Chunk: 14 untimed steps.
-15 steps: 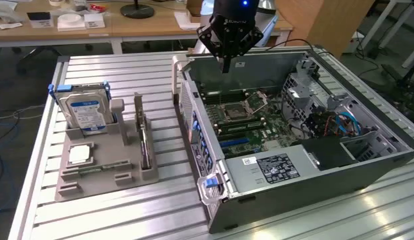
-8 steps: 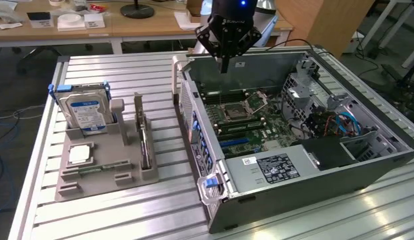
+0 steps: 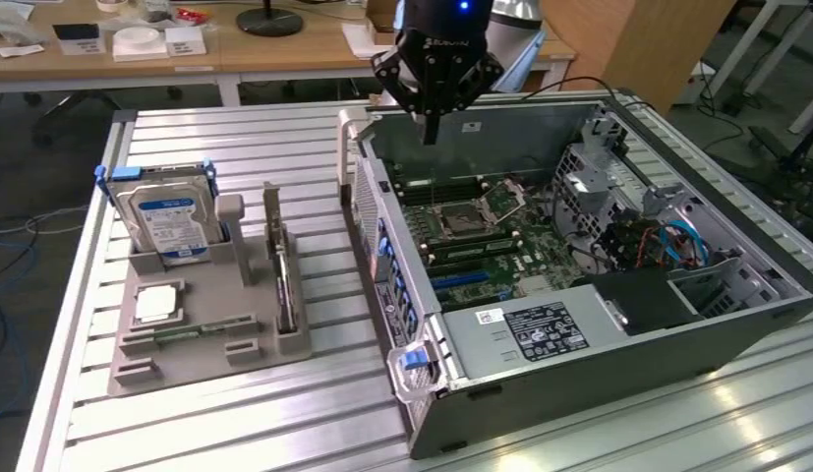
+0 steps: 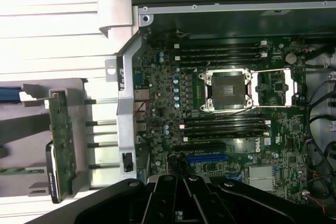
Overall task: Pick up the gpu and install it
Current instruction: 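Reach for the gpu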
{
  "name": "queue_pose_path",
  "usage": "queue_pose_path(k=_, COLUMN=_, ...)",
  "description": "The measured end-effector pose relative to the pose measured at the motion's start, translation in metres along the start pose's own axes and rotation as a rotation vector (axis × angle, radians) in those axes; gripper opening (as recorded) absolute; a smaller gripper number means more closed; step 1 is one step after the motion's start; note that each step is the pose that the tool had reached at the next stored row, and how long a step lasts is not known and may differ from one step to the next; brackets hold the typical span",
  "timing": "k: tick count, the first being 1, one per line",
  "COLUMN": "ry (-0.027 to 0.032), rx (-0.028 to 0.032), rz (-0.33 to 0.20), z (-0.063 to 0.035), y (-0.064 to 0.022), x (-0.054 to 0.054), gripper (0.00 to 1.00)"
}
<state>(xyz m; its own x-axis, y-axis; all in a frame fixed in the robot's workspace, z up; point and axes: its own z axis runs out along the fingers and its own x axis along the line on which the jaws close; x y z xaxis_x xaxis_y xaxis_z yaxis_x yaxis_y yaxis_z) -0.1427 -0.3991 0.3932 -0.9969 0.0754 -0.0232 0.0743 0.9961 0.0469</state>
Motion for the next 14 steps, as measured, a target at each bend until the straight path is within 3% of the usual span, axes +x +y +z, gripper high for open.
queue_pose_path(k=14, ry=0.0, rx=0.0, rz=0.0, z=-0.0005, y=-0.0019, x=0.019, gripper=0.11)
